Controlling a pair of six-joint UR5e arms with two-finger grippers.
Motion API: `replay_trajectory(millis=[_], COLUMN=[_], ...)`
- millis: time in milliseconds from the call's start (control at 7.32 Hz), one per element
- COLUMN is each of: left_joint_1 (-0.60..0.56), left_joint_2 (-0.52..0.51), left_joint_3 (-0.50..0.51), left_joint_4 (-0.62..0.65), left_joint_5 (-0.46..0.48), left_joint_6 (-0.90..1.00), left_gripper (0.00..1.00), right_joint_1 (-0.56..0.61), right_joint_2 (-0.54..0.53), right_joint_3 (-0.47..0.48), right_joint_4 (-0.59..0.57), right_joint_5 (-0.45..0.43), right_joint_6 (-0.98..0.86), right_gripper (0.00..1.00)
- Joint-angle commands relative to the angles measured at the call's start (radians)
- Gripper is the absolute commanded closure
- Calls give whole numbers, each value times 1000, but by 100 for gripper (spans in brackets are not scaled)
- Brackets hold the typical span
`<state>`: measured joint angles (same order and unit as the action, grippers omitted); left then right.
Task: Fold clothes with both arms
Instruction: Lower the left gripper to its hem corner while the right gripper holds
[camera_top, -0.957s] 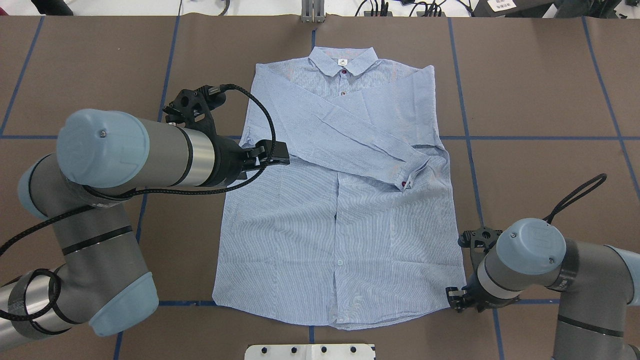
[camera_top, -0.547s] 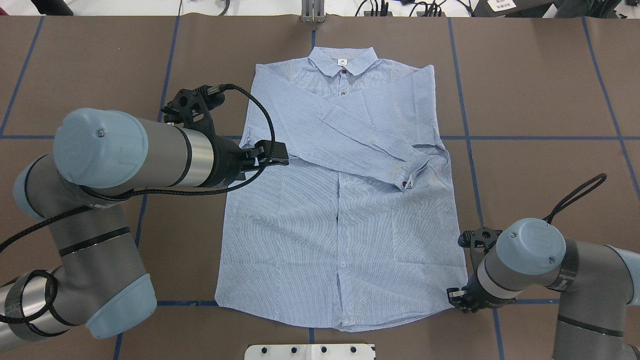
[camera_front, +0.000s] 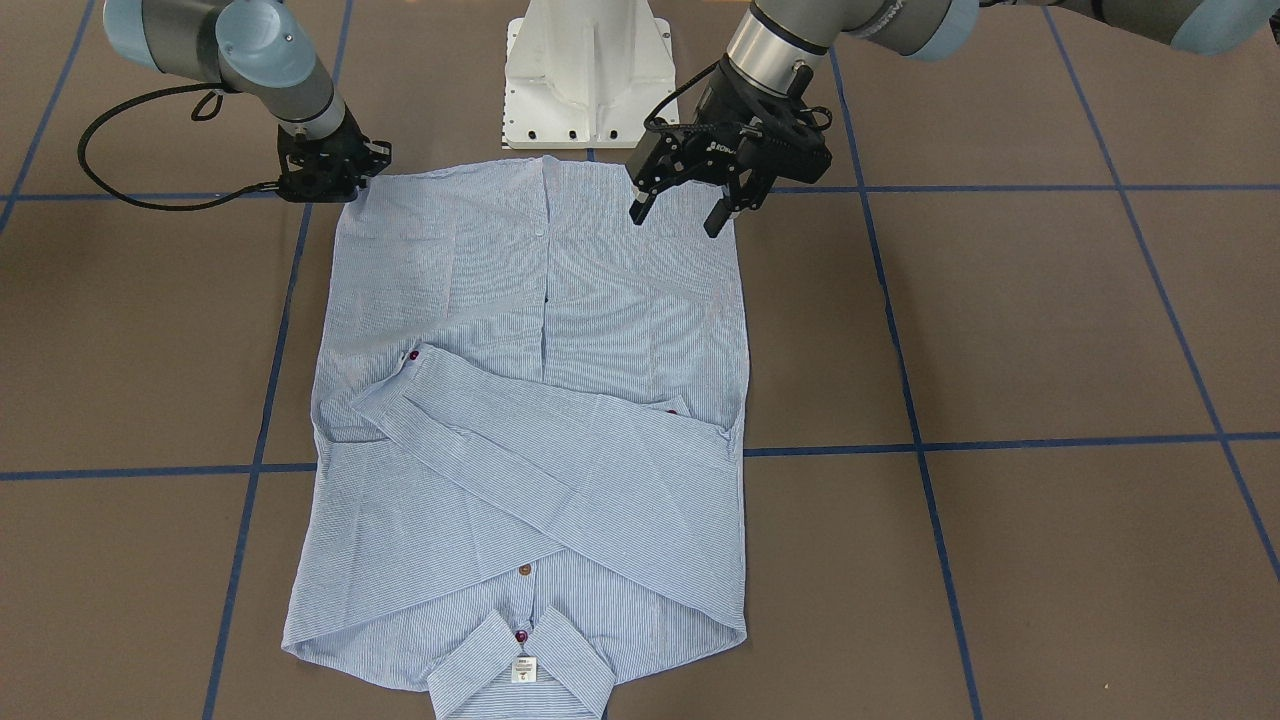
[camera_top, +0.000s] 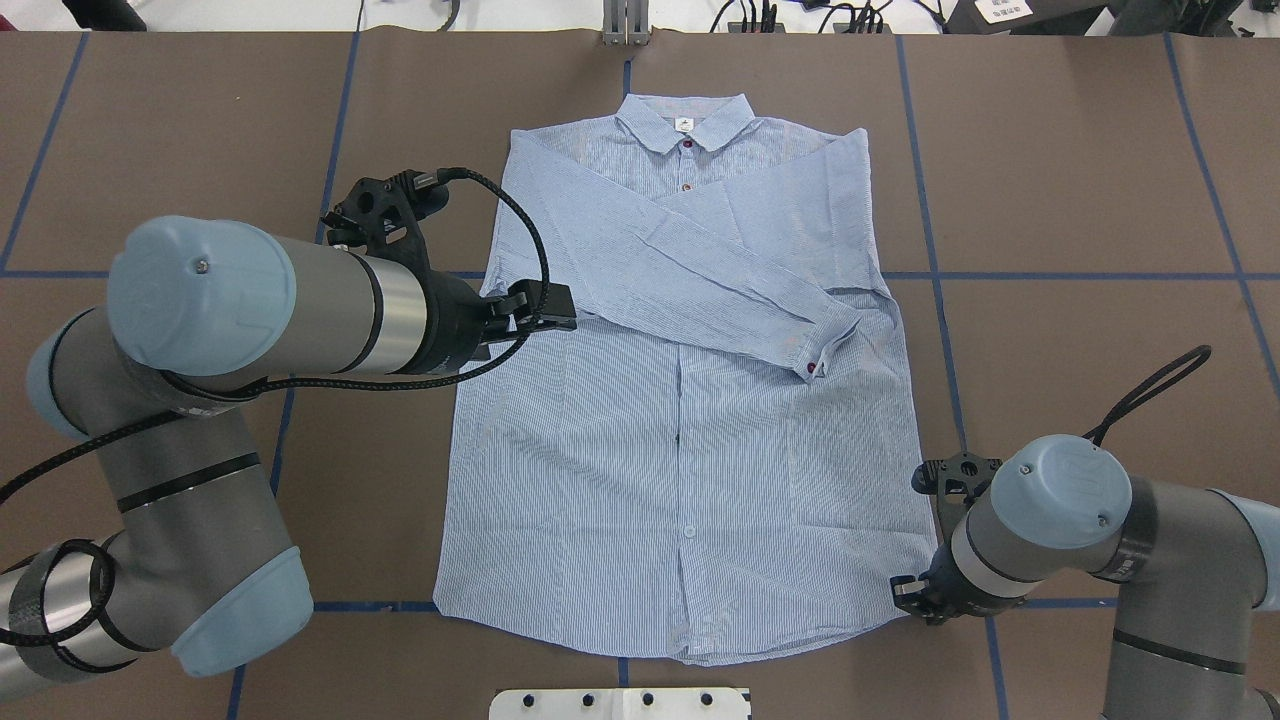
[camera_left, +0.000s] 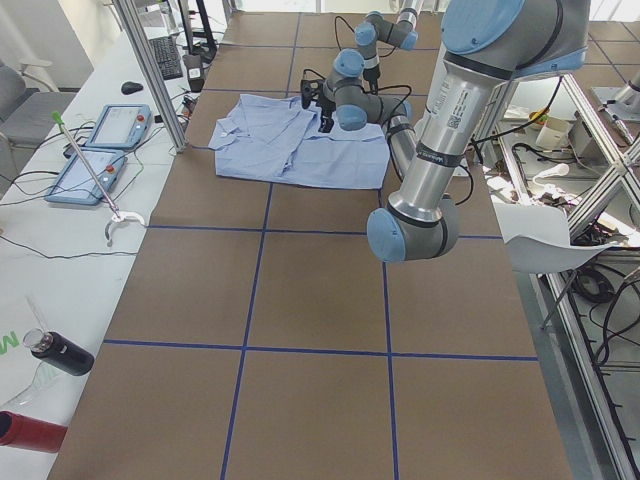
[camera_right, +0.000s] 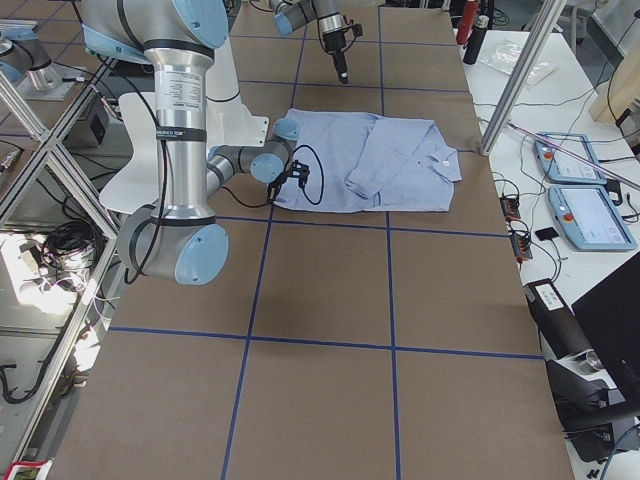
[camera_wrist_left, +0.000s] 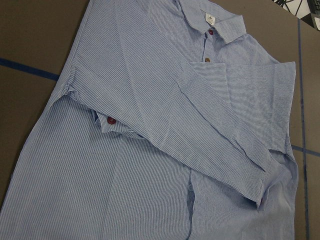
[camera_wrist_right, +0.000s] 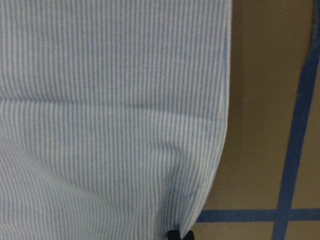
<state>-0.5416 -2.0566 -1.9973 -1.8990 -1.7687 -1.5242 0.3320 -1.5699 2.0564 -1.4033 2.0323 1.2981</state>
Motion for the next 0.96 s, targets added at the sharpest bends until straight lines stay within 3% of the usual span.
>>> replay_trajectory(millis=[0,547,820], left_joint_1=[11,185,264], left_joint_2=[51,211,219], left_joint_3=[-3,-6,-5], left_joint_4=[1,14,108], left_joint_5=[-2,5,18], left_joint_6=[-13,-253,-292], left_gripper=[0,0,6], right_joint_1=[-1,25,50], right_joint_2=[7,91,108], right_joint_3=[54,51,56], right_joint_4=[1,1,3], right_joint_5=[-3,-38,-40], right_joint_6=[1,61,61], right_gripper=[100,100,100])
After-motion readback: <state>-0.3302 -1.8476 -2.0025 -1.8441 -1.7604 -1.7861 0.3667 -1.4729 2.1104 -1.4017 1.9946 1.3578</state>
